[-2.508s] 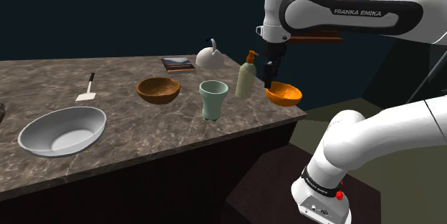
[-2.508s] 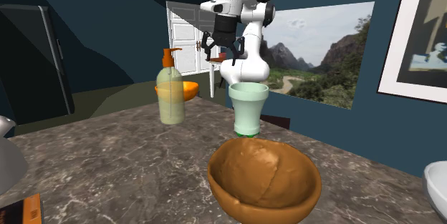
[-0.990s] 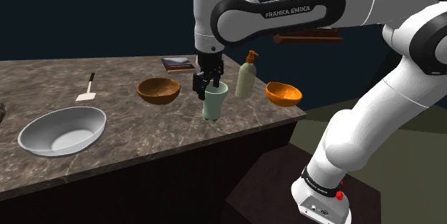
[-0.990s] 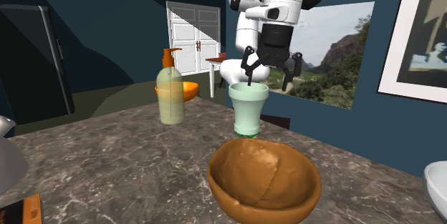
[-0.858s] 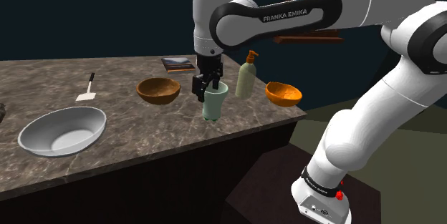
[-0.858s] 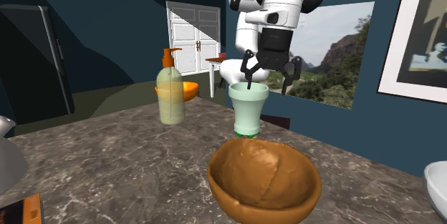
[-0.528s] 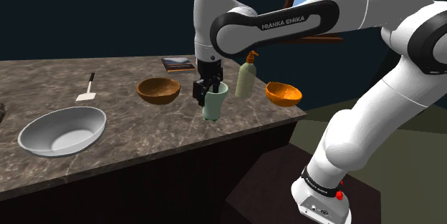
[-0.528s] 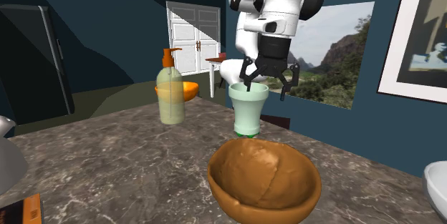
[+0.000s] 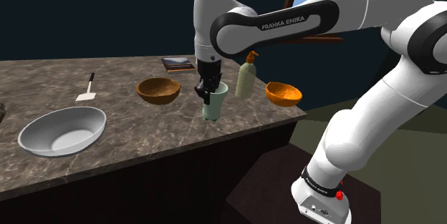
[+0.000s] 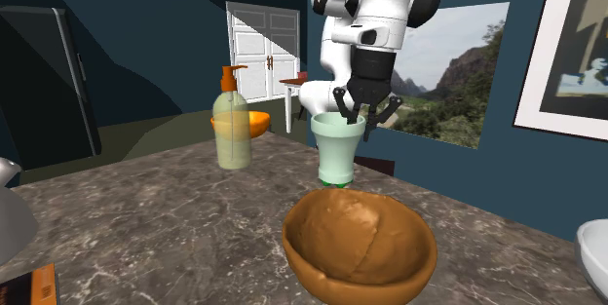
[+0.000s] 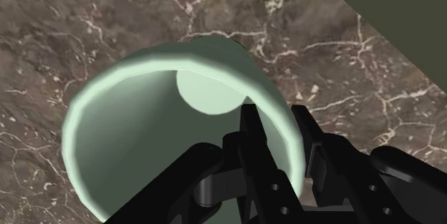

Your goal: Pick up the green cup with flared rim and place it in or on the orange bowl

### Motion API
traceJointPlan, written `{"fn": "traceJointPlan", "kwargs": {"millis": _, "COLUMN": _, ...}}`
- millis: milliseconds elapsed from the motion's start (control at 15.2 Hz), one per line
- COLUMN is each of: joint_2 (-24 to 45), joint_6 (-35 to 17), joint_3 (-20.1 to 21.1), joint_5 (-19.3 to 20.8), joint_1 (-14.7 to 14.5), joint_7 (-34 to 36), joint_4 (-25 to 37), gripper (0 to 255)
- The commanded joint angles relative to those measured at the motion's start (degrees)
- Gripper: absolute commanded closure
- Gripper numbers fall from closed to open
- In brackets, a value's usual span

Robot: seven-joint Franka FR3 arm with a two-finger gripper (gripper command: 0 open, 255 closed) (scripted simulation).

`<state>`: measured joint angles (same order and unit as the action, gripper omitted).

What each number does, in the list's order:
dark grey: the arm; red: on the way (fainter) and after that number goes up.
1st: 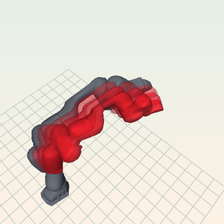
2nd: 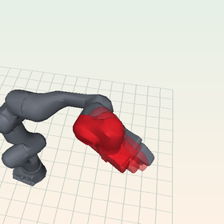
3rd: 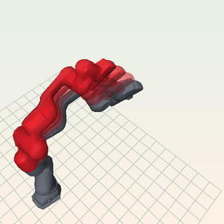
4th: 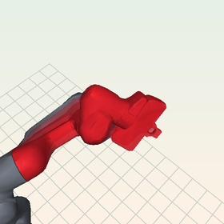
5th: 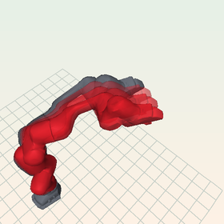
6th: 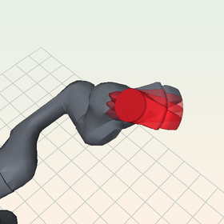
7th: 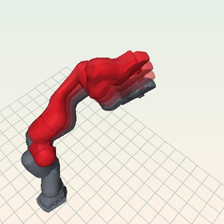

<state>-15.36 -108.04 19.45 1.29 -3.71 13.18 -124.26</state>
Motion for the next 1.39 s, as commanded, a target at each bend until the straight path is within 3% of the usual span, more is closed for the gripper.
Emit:
{"fn": "traceJointPlan", "kwargs": {"millis": 0, "joint_2": 0.01, "joint_6": -0.01, "joint_3": 0.01, "joint_5": -0.01, "joint_1": -0.01, "joint_7": 0.00, "joint_4": -0.01, "gripper": 255}}
{"fn": "traceJointPlan", "kwargs": {"millis": 396, "joint_2": 0.02, "joint_6": -0.02, "joint_3": 0.01, "joint_5": -0.01, "joint_1": -0.01, "joint_7": 0.00, "joint_4": -0.02, "gripper": 255}}
{"fn": "traceJointPlan", "kwargs": {"millis": 1320, "joint_2": -0.54, "joint_6": 10.73, "joint_3": -0.51, "joint_5": -0.09, "joint_1": 0.22, "joint_7": -1.01, "joint_4": 10.24, "gripper": 255}}
